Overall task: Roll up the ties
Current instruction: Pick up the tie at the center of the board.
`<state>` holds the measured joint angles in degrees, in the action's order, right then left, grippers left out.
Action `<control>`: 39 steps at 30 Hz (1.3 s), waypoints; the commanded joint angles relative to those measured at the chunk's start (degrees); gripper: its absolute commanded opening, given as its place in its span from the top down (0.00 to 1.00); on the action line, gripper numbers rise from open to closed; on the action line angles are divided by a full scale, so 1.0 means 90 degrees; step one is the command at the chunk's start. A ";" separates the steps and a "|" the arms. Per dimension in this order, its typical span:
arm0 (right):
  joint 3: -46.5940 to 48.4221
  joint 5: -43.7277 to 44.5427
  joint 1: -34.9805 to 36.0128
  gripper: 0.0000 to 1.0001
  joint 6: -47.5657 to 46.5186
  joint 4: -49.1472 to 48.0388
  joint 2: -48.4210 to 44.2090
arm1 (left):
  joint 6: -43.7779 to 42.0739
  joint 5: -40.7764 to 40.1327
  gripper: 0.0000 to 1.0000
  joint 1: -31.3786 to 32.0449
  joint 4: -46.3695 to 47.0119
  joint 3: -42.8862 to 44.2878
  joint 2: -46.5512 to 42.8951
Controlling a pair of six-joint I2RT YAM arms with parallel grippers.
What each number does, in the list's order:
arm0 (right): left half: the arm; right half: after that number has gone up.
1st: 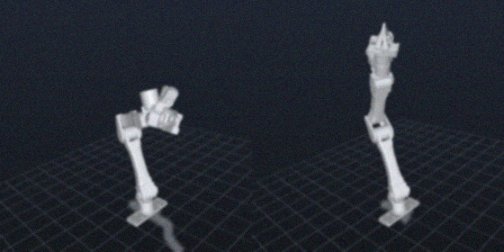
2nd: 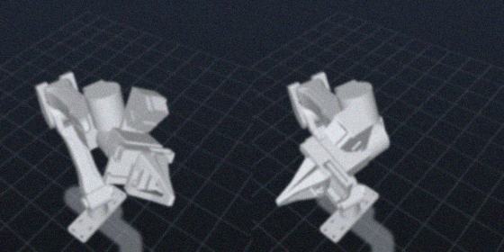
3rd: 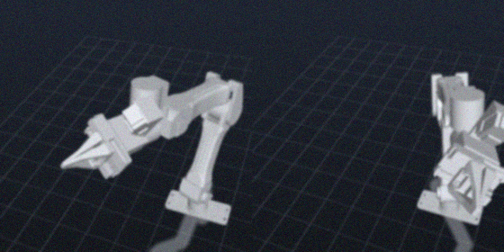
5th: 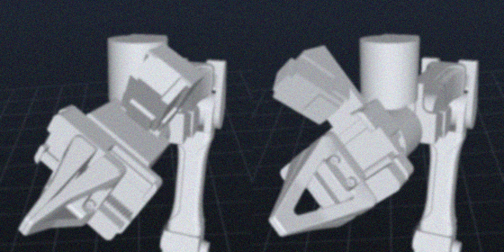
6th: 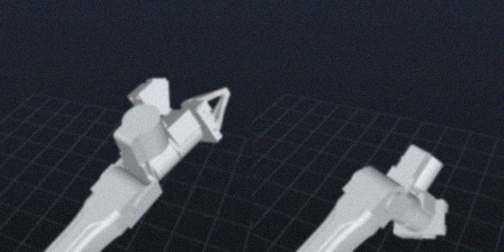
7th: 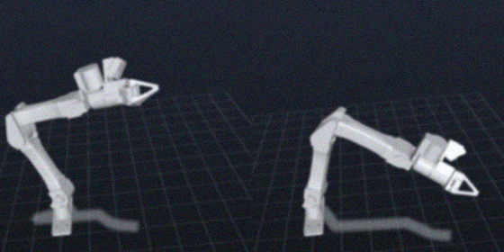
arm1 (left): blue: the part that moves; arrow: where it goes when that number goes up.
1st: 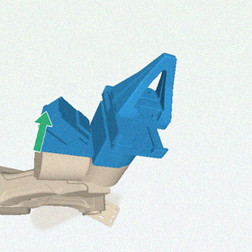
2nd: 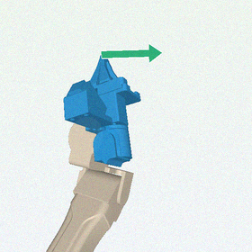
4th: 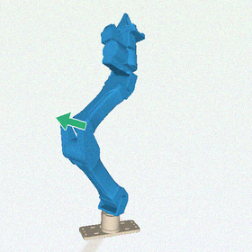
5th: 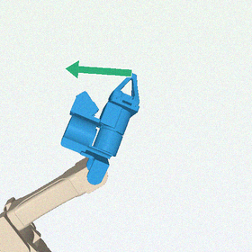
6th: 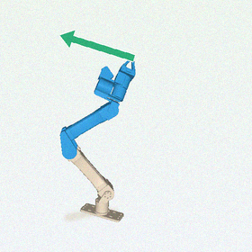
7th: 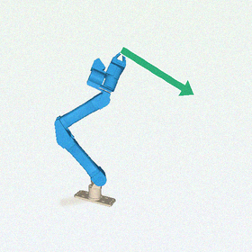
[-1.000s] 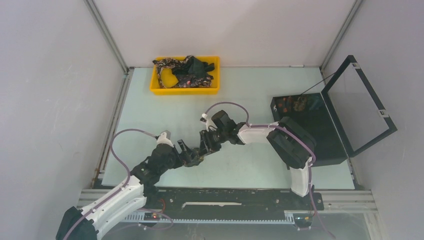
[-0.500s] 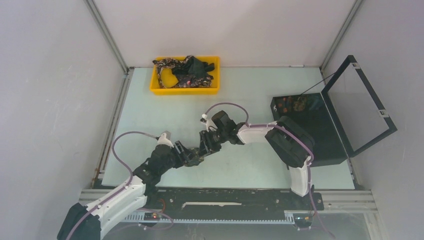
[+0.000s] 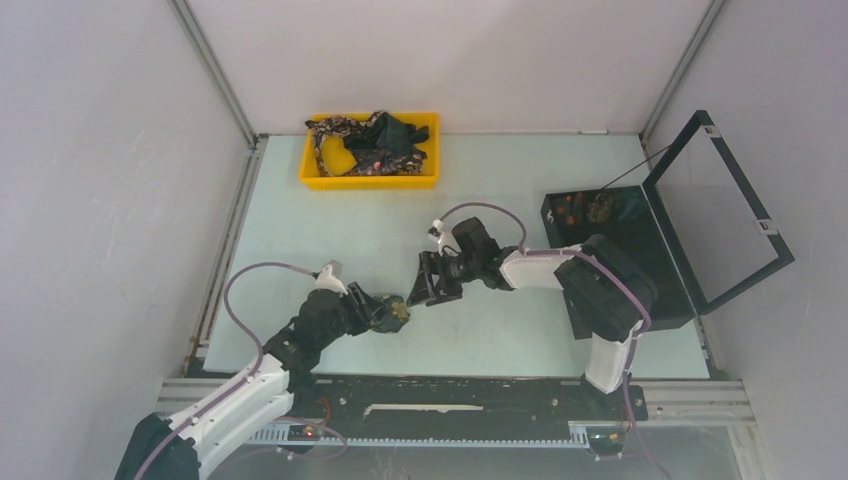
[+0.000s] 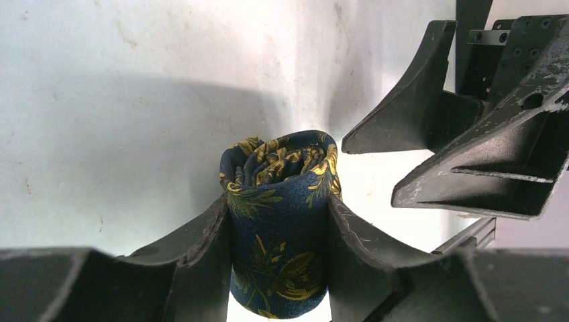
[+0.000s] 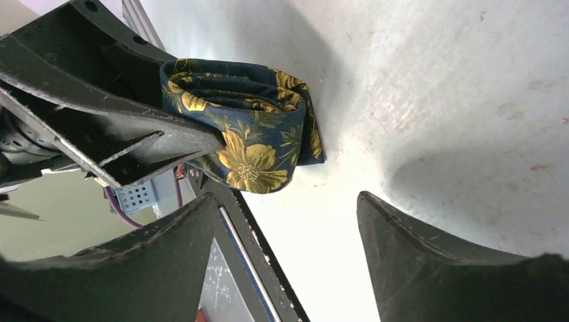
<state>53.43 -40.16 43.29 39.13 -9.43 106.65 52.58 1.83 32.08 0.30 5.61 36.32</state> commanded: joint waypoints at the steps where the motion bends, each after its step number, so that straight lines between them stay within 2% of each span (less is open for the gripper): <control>1: -0.0332 -0.0381 -0.0152 0.17 0.0605 -0.0860 -0.0488 | 0.0057 0.0105 0.59 -0.0009 -0.0147 0.0425 -0.0345; 9: -0.1028 -0.0822 -0.0240 0.09 0.2503 -0.2955 -0.0663 | -0.0090 0.0162 0.60 -0.0019 -0.0817 0.1252 -0.0616; 12: -0.1230 -0.0949 -0.0236 0.01 0.3463 -0.4361 -0.0566 | -0.0190 0.0149 0.60 -0.0019 -0.1051 0.1722 -0.0613; 20: -0.1201 -0.0696 -0.0297 0.00 0.6494 -0.8177 0.0253 | -0.0480 -0.0101 0.60 -0.0029 -0.1433 0.2745 -0.0463; 27: -0.1019 -0.0473 -0.0307 0.00 0.6679 -0.8345 0.0272 | -0.0297 -0.0376 0.60 -0.0047 -0.1441 0.3359 -0.0365; 39: -0.0452 -0.0304 -0.0196 0.00 0.6751 -0.8346 0.0203 | 0.0113 -0.0169 0.60 -0.0078 -0.1194 0.3985 -0.0200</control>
<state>46.35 -44.60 40.95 99.07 -81.65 109.73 51.24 -0.86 31.70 -14.55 38.46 34.37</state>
